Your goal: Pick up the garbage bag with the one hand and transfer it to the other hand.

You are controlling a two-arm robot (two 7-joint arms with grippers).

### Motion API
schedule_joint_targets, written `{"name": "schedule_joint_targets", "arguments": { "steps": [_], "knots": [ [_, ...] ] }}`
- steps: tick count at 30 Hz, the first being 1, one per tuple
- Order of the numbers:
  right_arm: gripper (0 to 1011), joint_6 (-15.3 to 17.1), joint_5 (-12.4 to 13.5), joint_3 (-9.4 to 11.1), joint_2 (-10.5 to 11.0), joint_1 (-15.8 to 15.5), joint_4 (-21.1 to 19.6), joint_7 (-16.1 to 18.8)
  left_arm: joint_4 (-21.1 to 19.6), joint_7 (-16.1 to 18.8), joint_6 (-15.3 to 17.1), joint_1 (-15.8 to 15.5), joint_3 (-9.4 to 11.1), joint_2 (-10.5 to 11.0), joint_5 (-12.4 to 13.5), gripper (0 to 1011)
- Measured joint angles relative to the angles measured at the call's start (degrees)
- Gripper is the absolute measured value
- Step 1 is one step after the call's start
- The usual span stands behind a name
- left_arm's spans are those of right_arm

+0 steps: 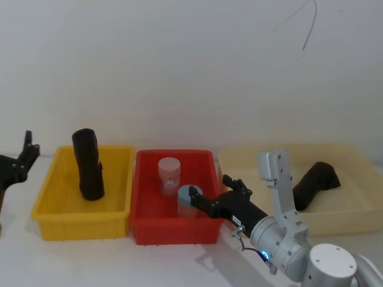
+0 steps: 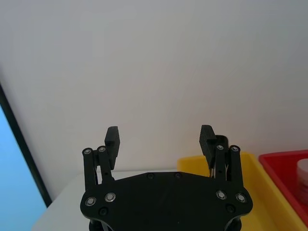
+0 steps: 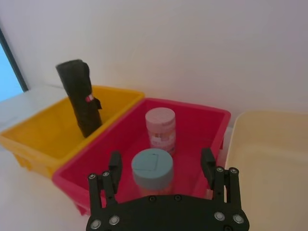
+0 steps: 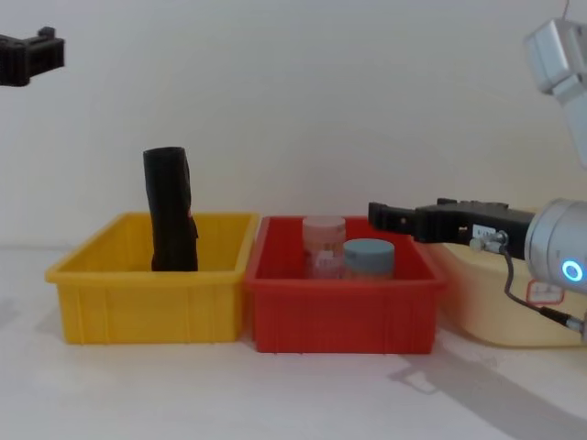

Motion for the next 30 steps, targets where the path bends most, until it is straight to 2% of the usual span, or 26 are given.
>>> {"name": "schedule_joint_targets", "arguments": {
  "steps": [11,18,30],
  "knots": [
    [1000,-1.3,-1.1,-0.8,-0.2,3.2,6.2,0.6,-1.0,1.3,0.3,1.0,-1.1,0.1,0.8,1001],
    [1000,-1.7,-2.1,-1.9,-1.1,5.3,9.7,1.2,-1.3,1.6,0.4,1.3,-1.4,0.2,1.0,1002],
    [1000,-1.8,-3.2,-2.9,-2.3,7.6,13.3,1.8,-1.6,2.0,0.5,1.5,-1.7,0.2,1.2,1001]
  ]
}}
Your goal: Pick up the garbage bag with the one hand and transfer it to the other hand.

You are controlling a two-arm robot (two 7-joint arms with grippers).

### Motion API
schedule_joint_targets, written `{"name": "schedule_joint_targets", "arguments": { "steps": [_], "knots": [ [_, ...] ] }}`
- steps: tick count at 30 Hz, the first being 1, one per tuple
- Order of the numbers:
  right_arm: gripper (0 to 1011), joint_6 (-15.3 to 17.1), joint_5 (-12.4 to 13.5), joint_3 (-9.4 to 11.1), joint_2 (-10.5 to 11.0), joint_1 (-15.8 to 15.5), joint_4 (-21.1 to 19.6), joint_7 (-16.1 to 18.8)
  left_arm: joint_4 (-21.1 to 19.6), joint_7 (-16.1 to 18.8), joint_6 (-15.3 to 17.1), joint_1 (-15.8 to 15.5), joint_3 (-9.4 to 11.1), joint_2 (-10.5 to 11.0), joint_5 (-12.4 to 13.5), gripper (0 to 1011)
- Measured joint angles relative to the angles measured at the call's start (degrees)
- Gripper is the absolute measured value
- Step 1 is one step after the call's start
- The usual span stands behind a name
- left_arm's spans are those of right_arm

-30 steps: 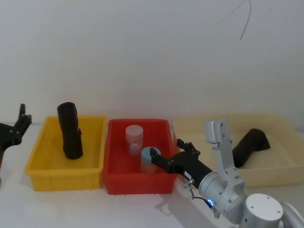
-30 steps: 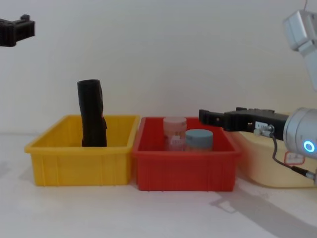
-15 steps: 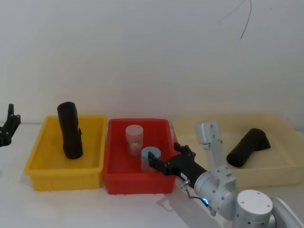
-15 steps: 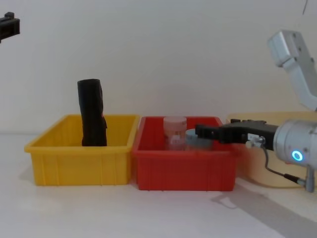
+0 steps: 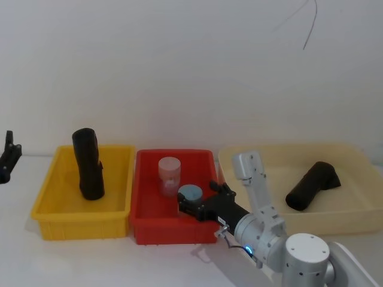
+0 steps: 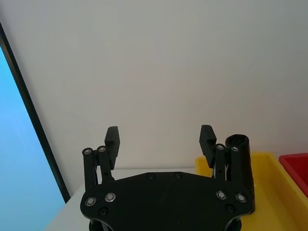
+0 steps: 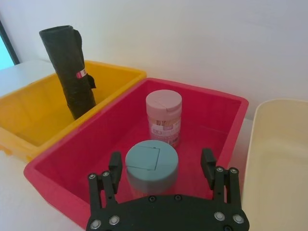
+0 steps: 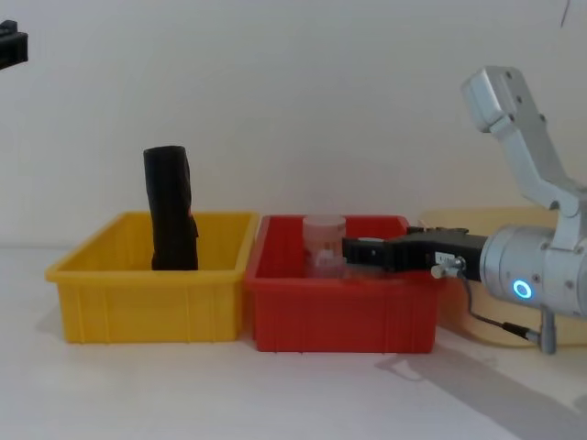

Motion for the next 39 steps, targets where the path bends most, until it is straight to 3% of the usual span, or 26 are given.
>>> {"name": "schedule_joint_targets", "arguments": {
  "steps": [9,14,23,39],
  "knots": [
    [992,0.2,-0.4,-0.2,-0.5,1.0,1.5,0.1,-0.1,0.1,0.0,0.1,-0.1,0.0,0.1,1001],
    [907,0.5,-0.5,-0.3,-0.6,1.3,2.0,0.3,-0.1,0.1,0.0,0.1,-0.1,0.0,0.1,1002],
    [655,1.6,-0.6,-0.4,-0.8,1.9,2.6,0.3,-0.1,0.1,0.0,0.1,-0.1,0.0,0.1,1002],
    [647,0.6,0.6,0.9,-1.3,3.0,0.3,-0.1,-0.1,0.2,0.0,0.1,-0.2,0.0,0.1,1001]
  ]
}}
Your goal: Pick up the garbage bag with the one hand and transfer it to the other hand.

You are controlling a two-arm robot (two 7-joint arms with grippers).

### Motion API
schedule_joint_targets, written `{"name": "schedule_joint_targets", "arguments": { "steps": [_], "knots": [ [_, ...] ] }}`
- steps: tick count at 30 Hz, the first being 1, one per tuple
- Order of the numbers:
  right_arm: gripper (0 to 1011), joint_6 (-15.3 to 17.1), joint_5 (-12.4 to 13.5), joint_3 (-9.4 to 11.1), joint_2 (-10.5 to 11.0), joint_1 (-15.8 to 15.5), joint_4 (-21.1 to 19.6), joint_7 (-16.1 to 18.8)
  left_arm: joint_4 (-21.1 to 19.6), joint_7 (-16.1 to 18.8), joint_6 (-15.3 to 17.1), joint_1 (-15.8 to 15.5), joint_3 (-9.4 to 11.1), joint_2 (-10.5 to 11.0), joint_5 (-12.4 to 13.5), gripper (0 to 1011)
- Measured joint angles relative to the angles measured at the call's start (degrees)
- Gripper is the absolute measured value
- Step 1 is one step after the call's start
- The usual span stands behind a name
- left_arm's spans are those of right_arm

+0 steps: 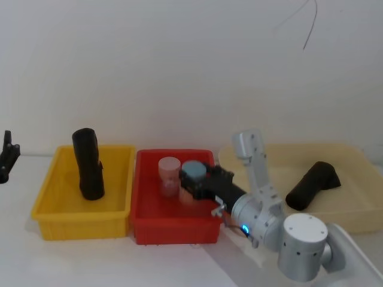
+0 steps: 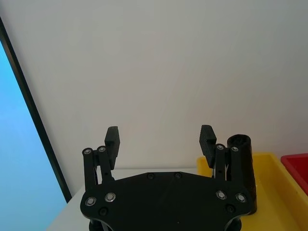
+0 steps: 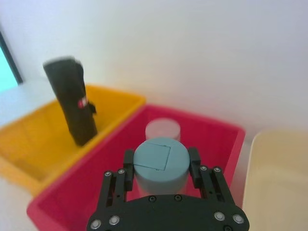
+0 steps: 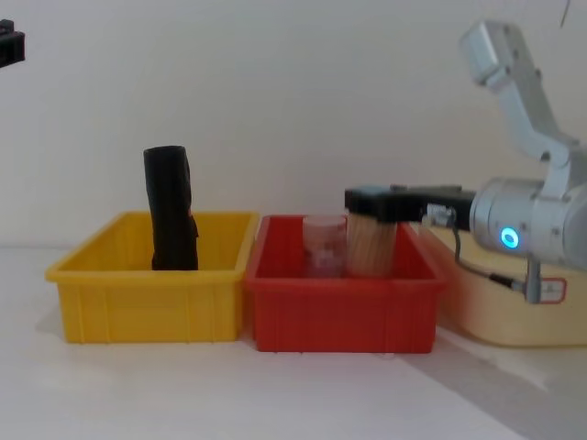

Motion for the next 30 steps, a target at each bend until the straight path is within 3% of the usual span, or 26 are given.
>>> {"name": "schedule_joint_targets", "arguments": {
  "steps": [12,22,30],
  "knots": [
    [647,-3.0,1.4,2.8,0.4,1.7,-3.8,-1.6,0.0,0.0,0.0,0.0,0.0,0.0,0.0,1002],
    [646,-4.1,1.1,5.9,3.5,1.7,-5.6,-3.1,0.0,0.0,0.0,0.0,0.0,0.0,0.0,1002],
    [647,-2.8,0.1,6.5,6.0,0.0,-5.7,-2.8,0.0,0.0,0.0,0.0,0.0,0.0,0.0,1001]
  ]
}}
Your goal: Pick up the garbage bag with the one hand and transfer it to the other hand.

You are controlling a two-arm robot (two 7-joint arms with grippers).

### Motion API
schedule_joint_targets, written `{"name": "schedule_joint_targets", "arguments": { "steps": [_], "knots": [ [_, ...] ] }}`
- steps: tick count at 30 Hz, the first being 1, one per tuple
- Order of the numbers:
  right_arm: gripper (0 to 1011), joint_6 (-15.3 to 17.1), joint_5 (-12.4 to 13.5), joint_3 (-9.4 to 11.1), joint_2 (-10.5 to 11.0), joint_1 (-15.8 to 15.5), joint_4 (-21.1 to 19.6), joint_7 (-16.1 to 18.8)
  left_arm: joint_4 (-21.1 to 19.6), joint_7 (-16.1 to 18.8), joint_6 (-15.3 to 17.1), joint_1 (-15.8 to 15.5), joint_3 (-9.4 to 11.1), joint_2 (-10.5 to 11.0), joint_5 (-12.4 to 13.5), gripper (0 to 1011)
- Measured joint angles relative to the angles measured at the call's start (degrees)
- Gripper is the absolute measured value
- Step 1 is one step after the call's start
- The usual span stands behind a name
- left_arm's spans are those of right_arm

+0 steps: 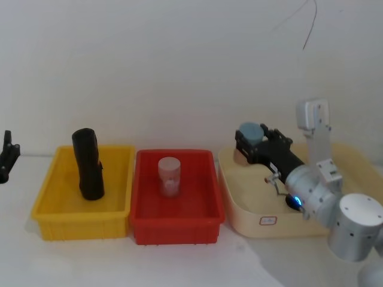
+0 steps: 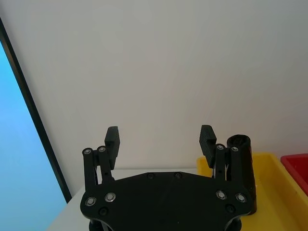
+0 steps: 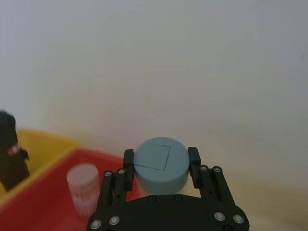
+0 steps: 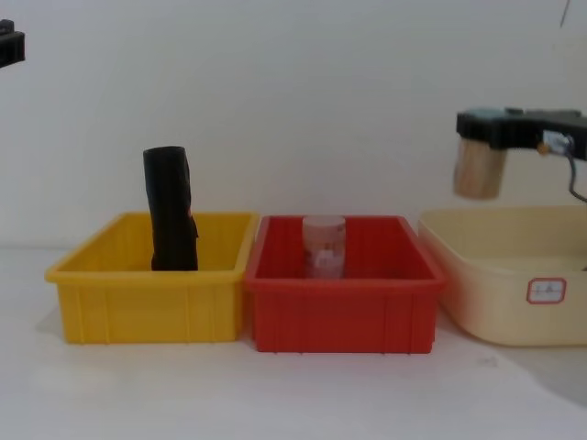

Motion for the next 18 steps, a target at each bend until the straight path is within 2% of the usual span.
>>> {"name": "schedule_joint_targets", "arguments": {
  "steps": [14,16,17,18],
  "knots": [
    [646,2.7,-0.6,0.0,2.9,-3.5,0.1,2.1,0.0,0.0,0.0,0.0,0.0,0.0,0.0,1002],
    [678,2.9,-0.6,0.1,3.1,-3.8,0.1,2.2,0.0,0.0,0.0,0.0,0.0,0.0,0.0,1001],
    [735,3.1,-0.5,0.2,3.2,-4.1,0.1,2.3,0.0,0.0,0.0,0.0,0.0,0.0,0.0,1001],
    [735,3.2,-0.4,0.2,3.3,-4.2,0.1,2.4,0.0,0.0,0.0,0.0,0.0,0.0,0.0,1002]
  ]
}}
